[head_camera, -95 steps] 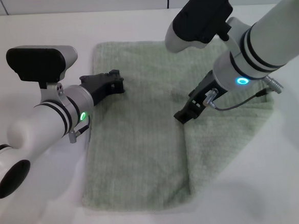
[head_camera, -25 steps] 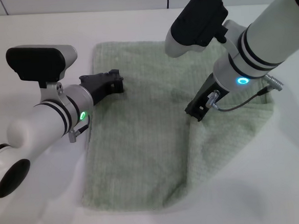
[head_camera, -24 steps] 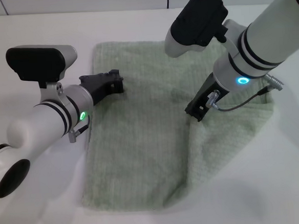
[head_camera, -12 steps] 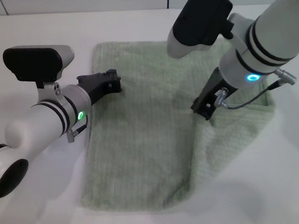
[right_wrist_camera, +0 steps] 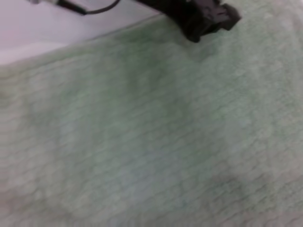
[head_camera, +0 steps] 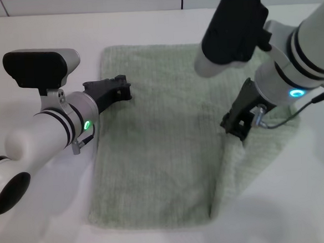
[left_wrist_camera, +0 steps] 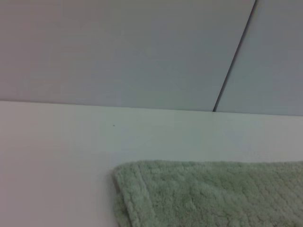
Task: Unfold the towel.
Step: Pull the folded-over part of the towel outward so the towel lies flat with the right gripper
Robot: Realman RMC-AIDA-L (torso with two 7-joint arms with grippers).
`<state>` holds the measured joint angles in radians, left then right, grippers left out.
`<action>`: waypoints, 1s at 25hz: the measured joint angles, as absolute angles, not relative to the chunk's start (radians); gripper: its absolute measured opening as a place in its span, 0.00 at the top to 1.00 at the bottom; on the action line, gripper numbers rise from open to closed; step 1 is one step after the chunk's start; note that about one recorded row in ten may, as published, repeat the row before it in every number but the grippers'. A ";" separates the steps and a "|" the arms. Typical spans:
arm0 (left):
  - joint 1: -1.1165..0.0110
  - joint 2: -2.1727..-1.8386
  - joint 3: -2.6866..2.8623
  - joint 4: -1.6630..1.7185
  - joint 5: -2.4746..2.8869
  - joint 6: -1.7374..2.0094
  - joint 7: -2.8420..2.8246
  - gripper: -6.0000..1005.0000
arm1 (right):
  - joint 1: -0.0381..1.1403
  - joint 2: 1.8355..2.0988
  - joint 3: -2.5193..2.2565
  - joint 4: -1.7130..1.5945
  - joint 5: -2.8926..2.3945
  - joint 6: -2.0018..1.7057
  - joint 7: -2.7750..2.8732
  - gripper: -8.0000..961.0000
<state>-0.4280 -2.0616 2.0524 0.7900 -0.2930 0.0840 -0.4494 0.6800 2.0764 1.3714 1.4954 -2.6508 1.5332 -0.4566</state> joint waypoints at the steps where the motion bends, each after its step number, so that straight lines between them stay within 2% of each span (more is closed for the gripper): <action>1: -0.428 -2.062 2.052 0.790 -0.293 0.084 -0.449 1.00 | 0.670 2.077 1.365 1.513 -2.651 1.544 -0.463 0.97; 13: -0.428 -2.062 2.053 0.790 -0.293 0.083 -0.449 1.00 | 0.567 2.076 1.301 1.672 -2.650 1.636 -0.494 0.97; 25: -0.425 -2.062 2.053 0.792 -0.293 0.065 -0.449 1.00 | 0.523 2.075 1.287 1.706 -2.653 1.681 -0.499 0.97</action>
<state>-0.4249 -2.0620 2.0531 0.7920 -0.2930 0.0649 -0.4488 0.5235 2.0749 1.2867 1.7058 -2.6532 1.6807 -0.4995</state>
